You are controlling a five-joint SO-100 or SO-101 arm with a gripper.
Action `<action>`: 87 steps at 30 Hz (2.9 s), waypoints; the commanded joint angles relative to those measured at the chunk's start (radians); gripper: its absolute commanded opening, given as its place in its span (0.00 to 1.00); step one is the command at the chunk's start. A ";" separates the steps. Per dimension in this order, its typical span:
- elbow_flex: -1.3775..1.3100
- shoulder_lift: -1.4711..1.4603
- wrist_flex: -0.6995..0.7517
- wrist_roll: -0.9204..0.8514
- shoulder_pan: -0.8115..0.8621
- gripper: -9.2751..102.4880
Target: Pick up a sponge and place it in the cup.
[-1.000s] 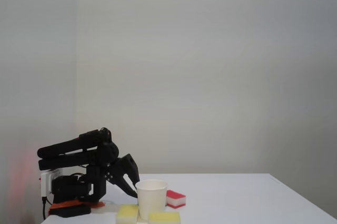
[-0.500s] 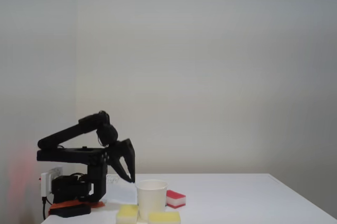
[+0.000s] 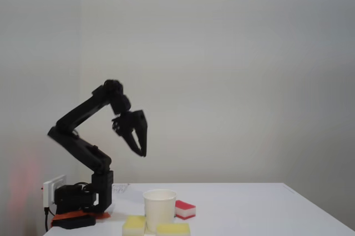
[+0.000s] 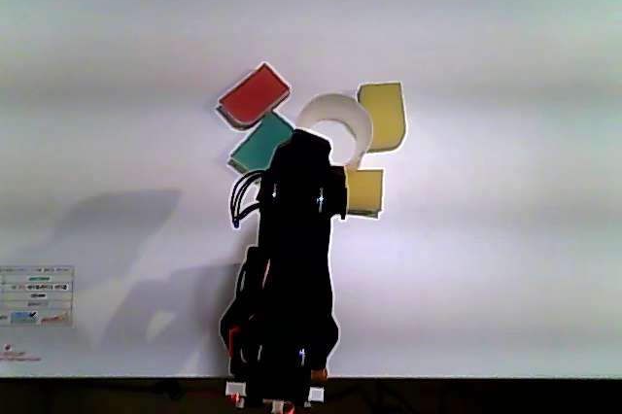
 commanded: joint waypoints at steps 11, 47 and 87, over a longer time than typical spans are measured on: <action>-0.387 -0.436 -0.005 -0.094 0.252 0.08; 0.084 -0.690 -0.778 -0.301 0.477 0.08; 0.124 -0.795 -0.939 -0.331 0.430 0.36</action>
